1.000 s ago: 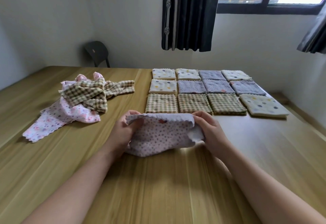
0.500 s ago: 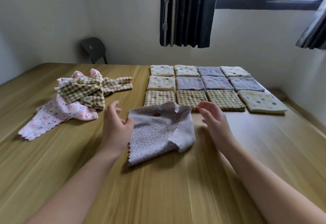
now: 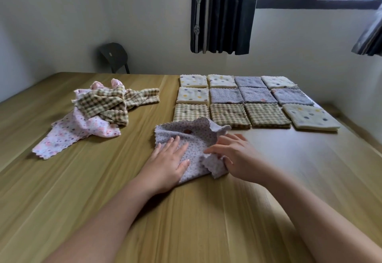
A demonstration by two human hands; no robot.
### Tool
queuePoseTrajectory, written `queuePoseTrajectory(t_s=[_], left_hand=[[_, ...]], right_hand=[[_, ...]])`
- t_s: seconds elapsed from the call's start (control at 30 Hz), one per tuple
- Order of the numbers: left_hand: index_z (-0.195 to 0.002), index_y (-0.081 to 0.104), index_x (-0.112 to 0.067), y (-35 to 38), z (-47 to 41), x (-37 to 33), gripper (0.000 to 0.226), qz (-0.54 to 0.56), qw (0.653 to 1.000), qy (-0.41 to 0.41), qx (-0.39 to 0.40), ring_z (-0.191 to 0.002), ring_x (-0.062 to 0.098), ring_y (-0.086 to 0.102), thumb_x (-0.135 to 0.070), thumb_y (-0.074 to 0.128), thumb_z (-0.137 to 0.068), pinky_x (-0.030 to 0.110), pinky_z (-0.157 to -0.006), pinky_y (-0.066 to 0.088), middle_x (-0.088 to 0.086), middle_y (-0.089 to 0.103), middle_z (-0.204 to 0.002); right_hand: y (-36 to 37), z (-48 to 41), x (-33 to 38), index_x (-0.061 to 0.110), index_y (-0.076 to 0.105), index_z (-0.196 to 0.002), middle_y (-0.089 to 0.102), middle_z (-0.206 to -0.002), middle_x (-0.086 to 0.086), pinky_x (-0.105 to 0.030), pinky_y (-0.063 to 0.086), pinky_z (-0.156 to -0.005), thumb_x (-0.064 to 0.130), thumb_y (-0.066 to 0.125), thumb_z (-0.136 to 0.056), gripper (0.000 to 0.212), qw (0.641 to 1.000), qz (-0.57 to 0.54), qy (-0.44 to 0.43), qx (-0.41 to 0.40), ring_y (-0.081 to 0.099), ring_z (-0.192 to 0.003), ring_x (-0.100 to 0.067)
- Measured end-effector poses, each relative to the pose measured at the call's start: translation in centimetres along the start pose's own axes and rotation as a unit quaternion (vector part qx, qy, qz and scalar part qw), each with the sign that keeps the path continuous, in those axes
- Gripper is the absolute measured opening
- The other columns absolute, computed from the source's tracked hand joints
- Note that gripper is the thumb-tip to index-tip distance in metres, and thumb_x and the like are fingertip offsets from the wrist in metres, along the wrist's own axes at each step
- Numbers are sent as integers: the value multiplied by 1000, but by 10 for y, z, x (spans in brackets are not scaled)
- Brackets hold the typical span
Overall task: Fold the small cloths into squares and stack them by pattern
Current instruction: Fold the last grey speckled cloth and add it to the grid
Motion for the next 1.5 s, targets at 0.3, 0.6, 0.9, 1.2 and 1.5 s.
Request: queuePoseTrajectory(t_s=[0.3,0.6,0.9,1.2,1.5], left_hand=[[-148,31,-27,-8,0,16,50,74,995,25,-65,-148,10,8,-39,42,-100,35,-120,1,-3,16,-160],[-89,59,-20,-32,21,-21,22,39,932,243,-266,-71,8,49,-42,57,-86,24,-65,41,-11,52,-79],[-121,56,-23,-14,12,-28,61,-39,959,185,-211,-97,13,66,-62,49,-74,29,-75,51,-9,67,-111],[-100,60,-19,-22,12,-19,44,13,944,143,-296,-70,18,62,4,70,-64,24,-64,40,-7,66,-87],[-77,71,-26,-35,17,16,16,343,919,139,-135,-66,17,63,-14,61,-76,31,-60,47,-7,69,-72]], right_hand=[[-18,25,-5,22,55,-75,56,-93,8,-27,36,-84,28,53,-69,9,995,0,-33,-91,53,-95,-17],[-16,27,-8,14,54,-81,61,-92,1,-26,48,-64,-2,64,-67,23,975,-159,4,-154,59,-81,-19],[-8,28,-7,36,39,-63,54,-73,11,-22,38,-57,-5,61,-72,47,922,-362,51,-125,48,-66,-8],[-12,33,-10,5,71,-90,70,-86,-16,-47,51,-70,22,51,-91,26,856,-480,132,-140,66,-82,-35],[-18,35,-7,-8,64,-85,61,-84,-30,-54,46,-67,73,40,-87,84,929,-359,88,-14,57,-78,-46]])
Point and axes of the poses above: each hand's wrist, its own z-axis away from the middle knuckle, its own y-axis out of the palm, x = y × z, the point moved 3 cm from there along -z, towards the middle knuckle
